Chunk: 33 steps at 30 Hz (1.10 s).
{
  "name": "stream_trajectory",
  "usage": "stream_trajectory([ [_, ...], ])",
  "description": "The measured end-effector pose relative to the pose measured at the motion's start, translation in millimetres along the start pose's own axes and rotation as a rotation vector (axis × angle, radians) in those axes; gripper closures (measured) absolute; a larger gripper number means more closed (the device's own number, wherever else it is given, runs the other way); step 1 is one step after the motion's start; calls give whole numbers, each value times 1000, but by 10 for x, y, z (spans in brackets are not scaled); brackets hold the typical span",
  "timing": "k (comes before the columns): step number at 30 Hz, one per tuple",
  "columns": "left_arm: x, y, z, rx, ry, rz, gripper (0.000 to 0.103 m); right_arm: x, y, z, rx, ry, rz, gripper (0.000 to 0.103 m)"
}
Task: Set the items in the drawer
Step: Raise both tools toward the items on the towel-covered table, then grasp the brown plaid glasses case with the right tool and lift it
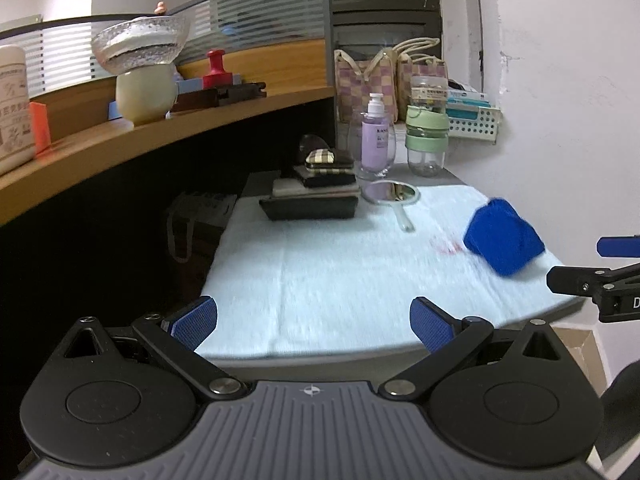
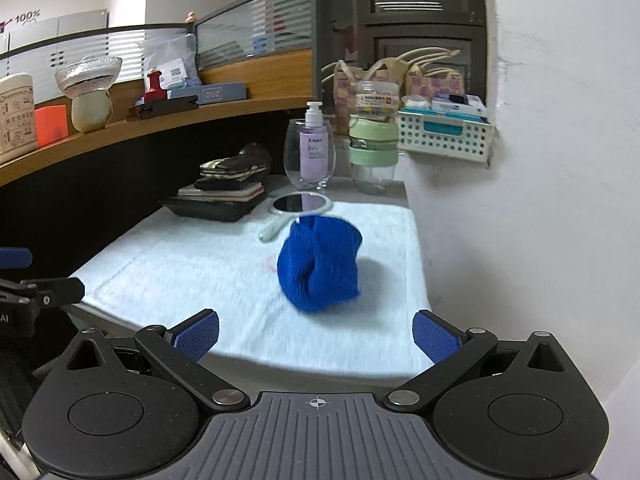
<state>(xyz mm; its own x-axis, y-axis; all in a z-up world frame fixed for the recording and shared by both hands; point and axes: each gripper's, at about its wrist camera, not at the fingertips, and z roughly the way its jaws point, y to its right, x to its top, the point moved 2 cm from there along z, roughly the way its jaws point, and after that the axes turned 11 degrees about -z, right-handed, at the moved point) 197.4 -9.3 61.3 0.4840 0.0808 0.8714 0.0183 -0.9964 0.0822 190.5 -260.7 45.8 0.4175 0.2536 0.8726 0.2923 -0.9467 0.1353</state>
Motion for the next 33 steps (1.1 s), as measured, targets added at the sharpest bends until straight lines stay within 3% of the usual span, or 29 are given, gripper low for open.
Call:
stream_trajectory([
  [7,260,-22,240,11,-5,25,0,403,42,258,80,1,-91,0],
  [12,353,-47,385,7,-2,12,0,717,41,524,161,-16,-100,0],
  [20,480,-143,597,3,6,26,0,1265,-137,1030,223,-26,-135,0],
  [26,531,-252,751,22,15,16,0,1613,-234,1508,256,-37,-111,0],
  [33,478,-277,957,-9,-3,8,0,1831,-326,2087,273,-80,-40,0],
])
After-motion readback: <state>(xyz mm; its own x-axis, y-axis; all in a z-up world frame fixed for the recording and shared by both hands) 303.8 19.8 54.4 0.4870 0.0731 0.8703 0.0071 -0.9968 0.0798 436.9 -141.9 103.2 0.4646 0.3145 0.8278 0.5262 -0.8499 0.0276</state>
